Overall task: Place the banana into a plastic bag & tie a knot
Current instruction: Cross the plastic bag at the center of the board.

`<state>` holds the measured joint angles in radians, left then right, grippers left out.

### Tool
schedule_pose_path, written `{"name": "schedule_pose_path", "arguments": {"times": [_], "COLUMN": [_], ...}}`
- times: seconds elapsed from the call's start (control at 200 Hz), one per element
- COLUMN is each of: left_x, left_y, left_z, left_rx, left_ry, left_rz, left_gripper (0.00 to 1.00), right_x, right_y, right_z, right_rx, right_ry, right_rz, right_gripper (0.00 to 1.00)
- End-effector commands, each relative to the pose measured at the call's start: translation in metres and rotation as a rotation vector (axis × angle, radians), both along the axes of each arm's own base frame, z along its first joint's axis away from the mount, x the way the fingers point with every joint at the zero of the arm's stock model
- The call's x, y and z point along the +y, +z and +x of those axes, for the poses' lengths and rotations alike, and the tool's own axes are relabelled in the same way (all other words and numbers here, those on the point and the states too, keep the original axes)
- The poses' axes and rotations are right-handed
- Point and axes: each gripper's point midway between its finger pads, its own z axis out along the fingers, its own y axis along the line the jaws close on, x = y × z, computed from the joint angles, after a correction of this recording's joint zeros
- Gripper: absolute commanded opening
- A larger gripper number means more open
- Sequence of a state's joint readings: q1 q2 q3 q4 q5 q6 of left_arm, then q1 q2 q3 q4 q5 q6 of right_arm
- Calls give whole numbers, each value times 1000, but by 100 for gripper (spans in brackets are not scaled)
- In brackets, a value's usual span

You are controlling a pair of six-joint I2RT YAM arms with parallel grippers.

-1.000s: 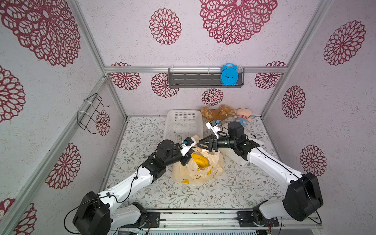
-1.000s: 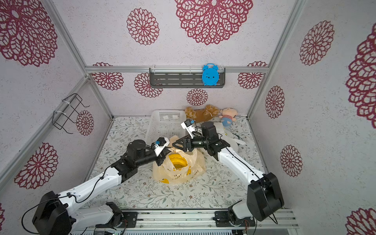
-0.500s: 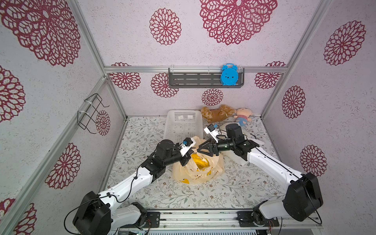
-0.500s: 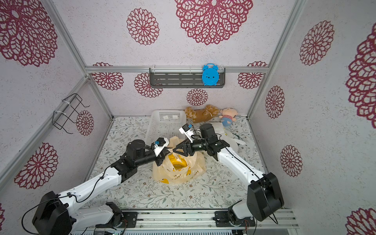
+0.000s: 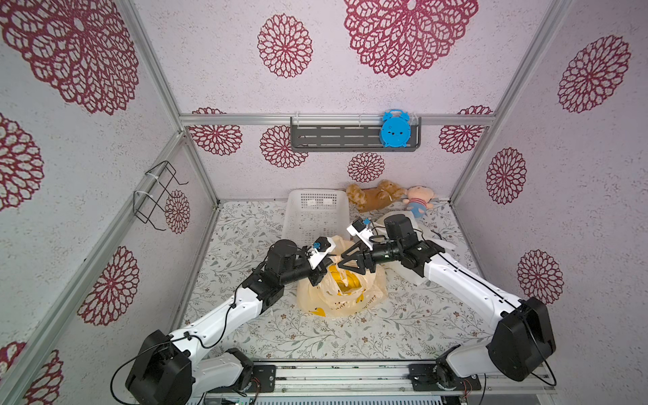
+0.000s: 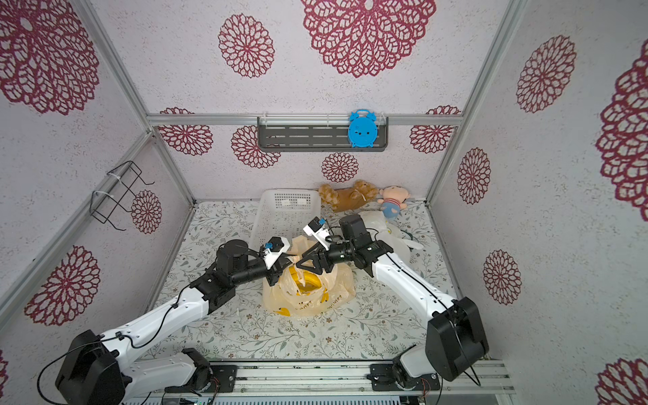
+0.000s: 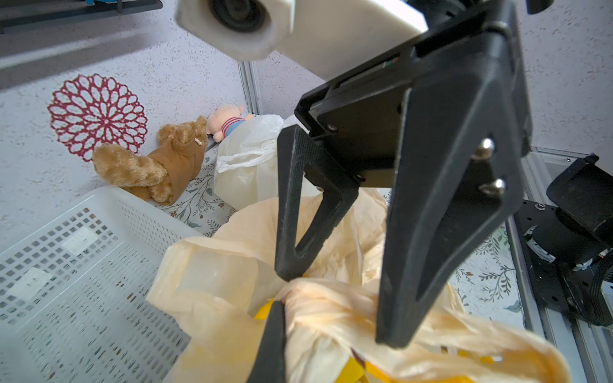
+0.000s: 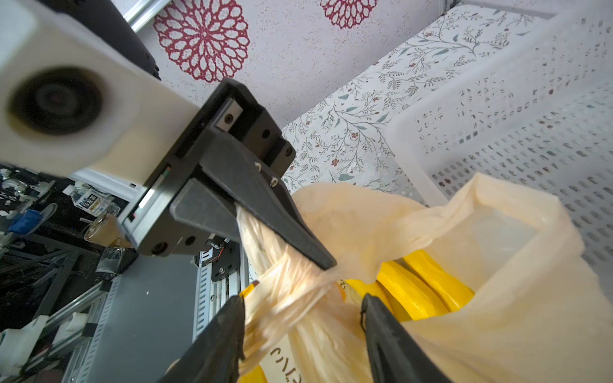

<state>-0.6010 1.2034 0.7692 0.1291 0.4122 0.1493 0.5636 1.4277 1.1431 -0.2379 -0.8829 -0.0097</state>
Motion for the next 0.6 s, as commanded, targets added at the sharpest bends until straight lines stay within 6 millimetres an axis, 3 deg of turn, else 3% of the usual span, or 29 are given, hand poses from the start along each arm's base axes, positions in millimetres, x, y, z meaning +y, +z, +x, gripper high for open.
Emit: {"name": "schedule_pose_path", "arguments": {"times": [0.0,0.595], "left_x": [3,4], "left_y": [6,7], "left_z": [-1,-2], "left_rx": [-17,-7], "left_ry": [-2,-10], "left_rz": [-20,-17], "left_gripper": [0,0], "right_x": [2,12], "right_y": [5,-14], "right_z": [0,4], "right_rx": [-46,-90], "right_ry": [12,-9], "right_rz": [-15,-122], "right_gripper": [63,59]}}
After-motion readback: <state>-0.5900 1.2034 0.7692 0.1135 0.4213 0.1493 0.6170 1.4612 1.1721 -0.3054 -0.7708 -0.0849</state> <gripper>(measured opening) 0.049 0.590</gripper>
